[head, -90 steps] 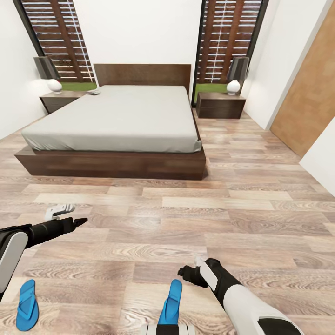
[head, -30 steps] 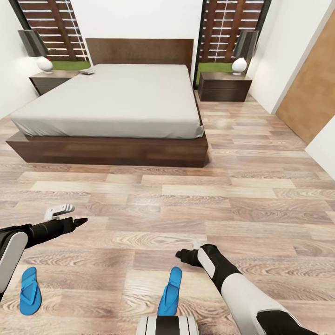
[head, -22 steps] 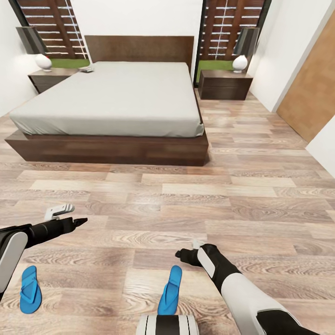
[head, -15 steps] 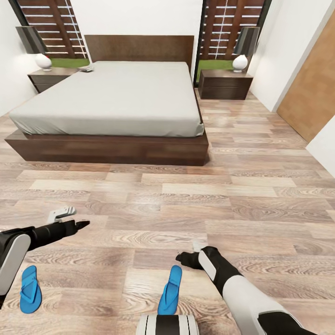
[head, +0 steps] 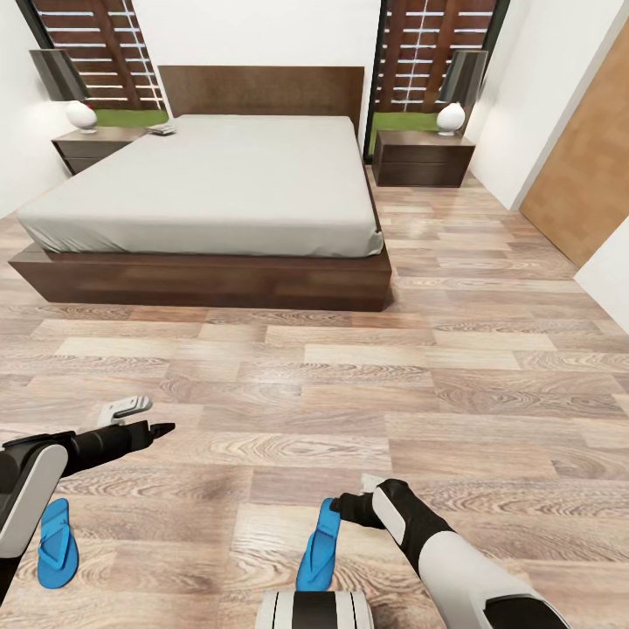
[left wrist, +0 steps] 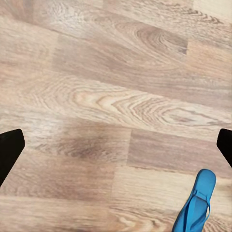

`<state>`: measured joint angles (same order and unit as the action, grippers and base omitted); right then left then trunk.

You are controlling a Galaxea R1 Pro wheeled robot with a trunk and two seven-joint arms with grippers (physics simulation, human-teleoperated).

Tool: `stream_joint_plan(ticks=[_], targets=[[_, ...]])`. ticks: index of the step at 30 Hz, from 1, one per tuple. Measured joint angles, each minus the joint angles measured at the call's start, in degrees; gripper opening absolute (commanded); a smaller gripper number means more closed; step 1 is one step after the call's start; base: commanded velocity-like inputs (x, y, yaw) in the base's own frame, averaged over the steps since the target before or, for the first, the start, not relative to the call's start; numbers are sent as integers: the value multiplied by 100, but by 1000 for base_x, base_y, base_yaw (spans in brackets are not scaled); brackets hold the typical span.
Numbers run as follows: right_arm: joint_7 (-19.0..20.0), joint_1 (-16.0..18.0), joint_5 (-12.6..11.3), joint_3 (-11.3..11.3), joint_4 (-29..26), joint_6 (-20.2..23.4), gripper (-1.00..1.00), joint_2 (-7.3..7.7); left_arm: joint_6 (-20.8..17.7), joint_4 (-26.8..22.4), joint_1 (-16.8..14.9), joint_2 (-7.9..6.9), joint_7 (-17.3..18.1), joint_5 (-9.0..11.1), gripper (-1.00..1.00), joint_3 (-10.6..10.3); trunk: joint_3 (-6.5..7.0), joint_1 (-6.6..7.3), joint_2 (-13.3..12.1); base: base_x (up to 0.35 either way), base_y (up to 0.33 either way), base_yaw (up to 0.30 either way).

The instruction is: In the bedroom, move the book from the bed onto either nightstand, and place the two sandals side by side next to the bed.

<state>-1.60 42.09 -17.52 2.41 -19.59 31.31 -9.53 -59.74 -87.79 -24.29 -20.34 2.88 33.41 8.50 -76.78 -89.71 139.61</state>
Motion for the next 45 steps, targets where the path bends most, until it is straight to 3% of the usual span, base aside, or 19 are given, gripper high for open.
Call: stream_joint_plan(ticks=[21, 30, 38, 39, 40, 41, 42, 45], targets=[[8, 32, -2, -2, 18, 5, 100, -10, 0, -5, -9, -1, 1, 6, 100, 16, 0, 0, 0, 0, 0, 0], [33, -258, -11, -103, -269, 178, 100, 123, 0, 131, 283, 288, 0, 4, 100, 29, 0, 0, 0, 0, 0, 0], [51, -517, -13, -118, -526, 211, 100, 146, 0, 154, 541, 342, -1, 1, 100, 31, 0, 0, 0, 0, 0, 0], [52, -1005, -20, -119, -905, 212, 100, 146, 0, 156, 697, 345, -1, -8, 100, 30, 1, 0, 0, 0, 0, 0], [53, -1647, -8, -119, -920, 214, 100, 150, 0, 155, 710, 346, -1, 2, 100, 31, -1, 0, 0, 0, 0, 0], [53, -1780, -9, -119, -920, 215, 100, 150, 0, 155, 710, 346, -1, 3, 100, 31, -1, 0, 0, 0, 0, 0], [54, -1578, -19, -120, -929, 215, 100, 149, 0, 157, 713, 348, -1, 2, 100, 30, 1, 0, 0, 0, 0, 0], [55, -1578, -14, -122, -938, 217, 100, 154, 0, 157, 718, 350, -1, 2, 100, 31, 0, 0, 0, 0, 0, 0]])
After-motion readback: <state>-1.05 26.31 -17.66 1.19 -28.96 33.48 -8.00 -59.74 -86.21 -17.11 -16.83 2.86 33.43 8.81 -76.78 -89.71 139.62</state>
